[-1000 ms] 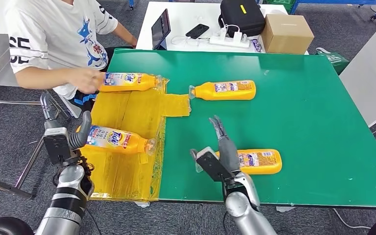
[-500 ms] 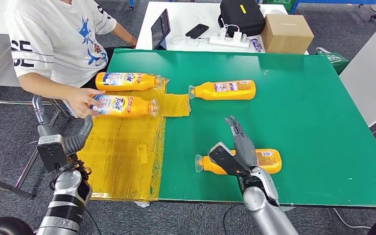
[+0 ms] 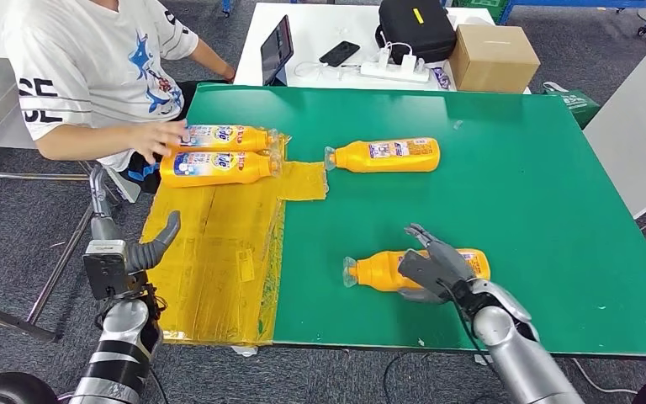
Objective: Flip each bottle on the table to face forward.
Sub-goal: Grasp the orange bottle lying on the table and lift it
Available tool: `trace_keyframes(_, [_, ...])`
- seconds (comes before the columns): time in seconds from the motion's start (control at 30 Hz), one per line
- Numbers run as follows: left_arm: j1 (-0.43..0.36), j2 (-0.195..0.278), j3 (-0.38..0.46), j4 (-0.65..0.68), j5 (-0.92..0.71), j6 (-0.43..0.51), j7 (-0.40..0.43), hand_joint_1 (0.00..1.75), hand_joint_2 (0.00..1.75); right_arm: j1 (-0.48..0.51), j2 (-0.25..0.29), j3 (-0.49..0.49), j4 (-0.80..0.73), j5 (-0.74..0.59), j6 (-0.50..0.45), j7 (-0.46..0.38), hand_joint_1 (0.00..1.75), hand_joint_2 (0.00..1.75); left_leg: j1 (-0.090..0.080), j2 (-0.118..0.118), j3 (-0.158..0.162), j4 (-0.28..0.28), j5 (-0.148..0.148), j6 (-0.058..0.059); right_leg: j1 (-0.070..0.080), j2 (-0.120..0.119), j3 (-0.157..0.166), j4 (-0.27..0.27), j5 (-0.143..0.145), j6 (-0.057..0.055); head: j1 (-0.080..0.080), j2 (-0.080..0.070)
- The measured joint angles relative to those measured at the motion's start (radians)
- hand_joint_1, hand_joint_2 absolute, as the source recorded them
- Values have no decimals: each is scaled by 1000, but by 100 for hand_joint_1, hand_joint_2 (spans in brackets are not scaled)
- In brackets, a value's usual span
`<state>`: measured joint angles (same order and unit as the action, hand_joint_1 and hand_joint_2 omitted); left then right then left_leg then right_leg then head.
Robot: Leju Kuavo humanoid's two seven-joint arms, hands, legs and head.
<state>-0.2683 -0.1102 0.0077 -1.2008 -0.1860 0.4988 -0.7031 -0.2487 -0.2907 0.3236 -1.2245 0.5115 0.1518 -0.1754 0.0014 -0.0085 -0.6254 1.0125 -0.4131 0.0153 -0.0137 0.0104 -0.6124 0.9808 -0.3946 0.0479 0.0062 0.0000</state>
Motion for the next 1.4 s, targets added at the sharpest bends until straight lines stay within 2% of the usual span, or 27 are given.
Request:
trace_keyframes(0.23, [0,0,-22,19,17,-5,0,0,175,-16,-146,-1,-18,-93,96,8,0,175,0,0,-1,0,0,0,0,0,0,0,0,0,0,0])
trace_keyframes(0.57, [-12,-1,-35,50,19,-25,0,0,175,-46,-281,22,-51,-123,196,61,0,175,0,0,-1,0,0,0,0,0,-1,0,0,0,0,0])
trace_keyframes(0.67, [-15,-3,-38,59,19,-29,0,0,175,-60,-306,32,-52,-125,206,66,0,175,0,0,-1,0,0,0,0,0,0,0,0,0,0,0])
trace_keyframes(0.87, [-25,-11,-44,81,20,-43,0,0,175,-92,-313,80,-37,-109,224,84,0,175,0,0,-1,0,0,0,0,0,-1,0,0,1,0,0])
trace_keyframes(1.03, [-41,-26,-52,104,18,-50,0,0,175,-120,-285,154,25,-86,206,82,0,175,0,0,-1,0,0,0,0,0,-1,0,0,0,0,0])
trace_keyframes(1.4, [-53,-34,-54,135,19,-54,0,0,175,-157,-248,211,95,-64,188,74,0,175,0,0,-1,0,0,0,0,0,-1,0,0,0,0,0])
